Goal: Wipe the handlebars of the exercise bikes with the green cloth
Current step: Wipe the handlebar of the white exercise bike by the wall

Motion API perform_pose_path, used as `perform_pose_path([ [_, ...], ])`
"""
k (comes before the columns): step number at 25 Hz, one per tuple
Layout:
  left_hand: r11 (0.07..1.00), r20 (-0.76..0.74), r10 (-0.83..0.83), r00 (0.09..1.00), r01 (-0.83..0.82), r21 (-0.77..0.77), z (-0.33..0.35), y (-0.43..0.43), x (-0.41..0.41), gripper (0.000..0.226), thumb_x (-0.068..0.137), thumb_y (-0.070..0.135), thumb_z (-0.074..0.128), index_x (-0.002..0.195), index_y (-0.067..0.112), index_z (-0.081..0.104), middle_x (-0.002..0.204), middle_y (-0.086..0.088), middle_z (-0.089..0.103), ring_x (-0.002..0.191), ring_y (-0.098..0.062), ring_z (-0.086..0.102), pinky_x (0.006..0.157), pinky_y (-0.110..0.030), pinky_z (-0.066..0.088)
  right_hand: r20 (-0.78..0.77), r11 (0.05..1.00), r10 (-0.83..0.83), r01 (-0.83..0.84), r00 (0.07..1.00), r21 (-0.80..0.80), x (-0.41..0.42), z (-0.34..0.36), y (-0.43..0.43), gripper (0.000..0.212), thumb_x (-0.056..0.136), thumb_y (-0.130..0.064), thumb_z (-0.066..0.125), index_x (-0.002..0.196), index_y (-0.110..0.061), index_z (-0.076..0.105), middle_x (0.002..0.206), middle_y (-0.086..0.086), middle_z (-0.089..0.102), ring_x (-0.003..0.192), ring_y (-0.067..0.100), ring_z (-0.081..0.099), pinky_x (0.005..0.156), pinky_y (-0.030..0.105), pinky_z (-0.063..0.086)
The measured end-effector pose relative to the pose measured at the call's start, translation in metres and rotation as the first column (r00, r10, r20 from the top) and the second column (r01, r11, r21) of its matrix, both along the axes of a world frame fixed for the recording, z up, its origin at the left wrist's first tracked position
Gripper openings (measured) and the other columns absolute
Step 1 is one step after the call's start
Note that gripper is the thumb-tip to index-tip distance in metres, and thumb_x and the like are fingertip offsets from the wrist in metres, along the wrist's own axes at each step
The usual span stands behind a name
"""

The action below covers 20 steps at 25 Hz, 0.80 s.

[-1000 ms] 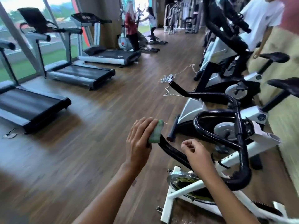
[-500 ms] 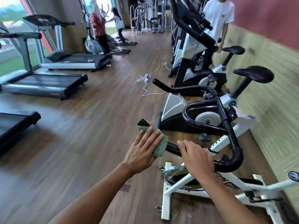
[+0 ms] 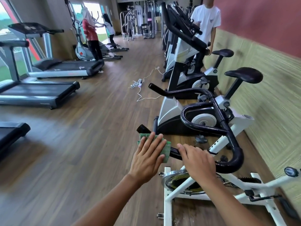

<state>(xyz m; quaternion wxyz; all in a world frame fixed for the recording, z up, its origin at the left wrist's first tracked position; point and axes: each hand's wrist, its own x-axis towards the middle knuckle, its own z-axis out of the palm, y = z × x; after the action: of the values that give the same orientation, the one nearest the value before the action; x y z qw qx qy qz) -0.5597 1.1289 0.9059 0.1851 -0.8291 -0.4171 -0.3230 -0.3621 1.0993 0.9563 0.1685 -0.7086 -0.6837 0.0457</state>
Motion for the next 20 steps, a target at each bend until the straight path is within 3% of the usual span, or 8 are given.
perform_pose_path([
  [6,0.997,-0.002,0.06,0.998,-0.06,0.04,-0.018,0.0,0.021,0.047,0.107,0.033,0.028,0.148,0.011,0.038,0.157,-0.006,0.033,0.153,-0.024,0.01,0.125,-0.045,0.005,0.013,0.999,-0.032,0.032,0.999,0.017,-0.005,0.001,0.002,0.044,0.105,-0.049,0.016,0.086,-0.033,0.053,0.08,-0.013,0.058,0.08,0.011,0.055,0.072,0.032,0.027],
  [11,0.99,-0.112,0.002,0.994,0.013,0.138,-0.023,0.008,0.005,0.047,0.106,0.032,0.035,0.149,0.014,0.035,0.159,-0.004,0.029,0.152,-0.022,0.018,0.125,-0.042,0.01,-0.054,0.998,-0.048,0.049,0.997,0.028,-0.001,-0.001,0.001,0.033,0.106,-0.044,0.021,0.088,-0.031,0.046,0.076,-0.011,0.059,0.069,0.013,0.05,0.069,0.034,0.03],
  [13,0.99,-0.066,0.02,0.998,-0.01,0.144,-0.017,0.014,-0.002,0.047,0.107,0.032,0.032,0.15,0.013,0.034,0.163,-0.001,0.021,0.153,-0.021,0.014,0.125,-0.042,0.008,-0.052,0.999,-0.039,0.04,0.998,0.024,0.001,0.001,0.0,0.032,0.106,-0.042,0.024,0.088,-0.029,0.048,0.073,-0.009,0.06,0.068,0.014,0.053,0.068,0.033,0.03],
  [15,0.994,0.016,0.03,0.999,-0.031,0.106,-0.02,0.012,0.007,0.046,0.107,0.031,0.029,0.148,0.012,0.036,0.16,-0.002,0.026,0.154,-0.021,0.009,0.125,-0.043,0.004,-0.079,0.999,-0.035,0.036,0.996,0.012,0.002,0.002,0.0,0.033,0.106,-0.039,0.026,0.087,-0.026,0.05,0.072,-0.008,0.06,0.068,0.016,0.055,0.066,0.034,0.031],
  [17,0.997,0.044,0.019,0.999,-0.022,0.076,-0.029,0.005,0.025,0.044,0.107,0.031,0.028,0.145,0.012,0.039,0.154,-0.005,0.034,0.154,-0.021,0.006,0.125,-0.044,0.001,-0.19,0.999,-0.033,0.039,0.981,0.027,0.005,0.002,0.003,0.032,0.106,-0.035,0.03,0.09,-0.025,0.055,0.077,-0.008,0.064,0.073,0.018,0.059,0.065,0.034,0.038],
  [20,0.999,0.053,0.014,0.998,-0.016,0.045,-0.039,-0.001,0.042,0.044,0.107,0.032,0.028,0.146,0.013,0.036,0.152,-0.004,0.036,0.154,-0.02,0.007,0.125,-0.045,0.001,-0.464,0.993,-0.005,0.058,0.886,0.101,0.012,0.002,0.007,0.025,0.104,-0.028,0.039,0.097,-0.024,0.062,0.089,-0.009,0.068,0.084,0.013,0.063,0.073,0.035,0.051],
])
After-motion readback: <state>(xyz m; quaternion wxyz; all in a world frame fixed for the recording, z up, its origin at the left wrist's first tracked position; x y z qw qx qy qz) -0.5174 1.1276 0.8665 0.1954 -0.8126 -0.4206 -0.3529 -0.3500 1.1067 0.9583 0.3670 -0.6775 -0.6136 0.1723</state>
